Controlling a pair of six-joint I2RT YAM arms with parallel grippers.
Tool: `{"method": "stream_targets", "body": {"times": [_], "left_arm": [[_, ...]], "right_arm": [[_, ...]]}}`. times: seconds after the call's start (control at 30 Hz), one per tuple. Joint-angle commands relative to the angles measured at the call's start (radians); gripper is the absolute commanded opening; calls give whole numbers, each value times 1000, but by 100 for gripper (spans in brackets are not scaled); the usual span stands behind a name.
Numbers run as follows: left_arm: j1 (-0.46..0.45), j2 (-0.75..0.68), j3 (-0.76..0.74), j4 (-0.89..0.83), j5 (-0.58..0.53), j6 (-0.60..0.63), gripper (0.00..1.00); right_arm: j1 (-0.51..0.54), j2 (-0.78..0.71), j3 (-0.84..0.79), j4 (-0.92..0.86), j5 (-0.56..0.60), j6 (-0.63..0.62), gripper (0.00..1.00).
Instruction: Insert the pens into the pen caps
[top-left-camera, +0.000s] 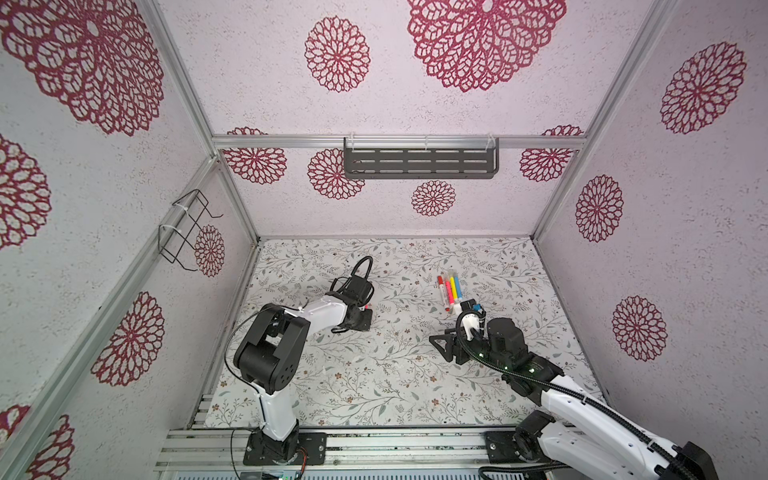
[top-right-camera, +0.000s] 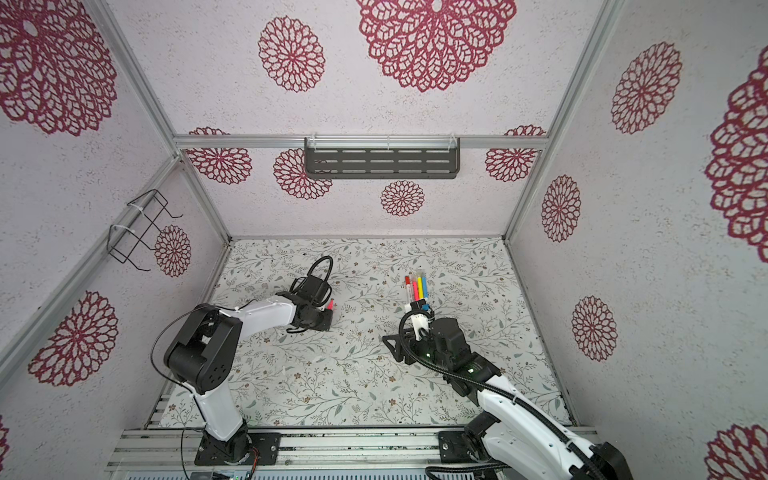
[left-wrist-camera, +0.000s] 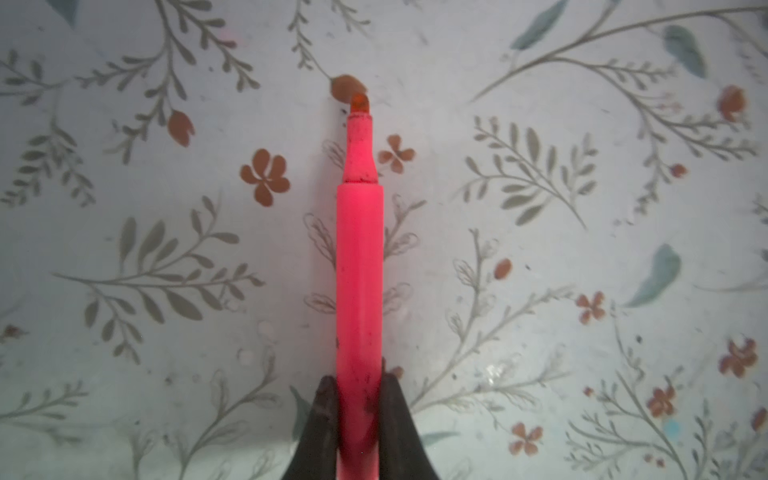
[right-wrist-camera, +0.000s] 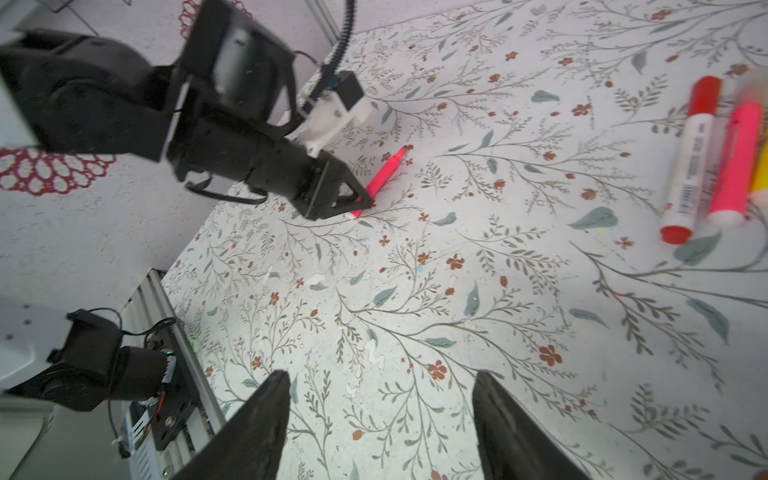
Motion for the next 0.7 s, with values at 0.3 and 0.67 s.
{"method": "stream_targets", "body": {"times": [0.3, 0.67], "left_arm": [[-255, -424, -388, 569, 212, -183, 7], [-398, -498, -454, 653, 145, -258, 8]], "right_arm": [[-49, 91, -33, 247, -196, 142, 73], [-38, 217, -24, 438, -271, 214, 68]]}}
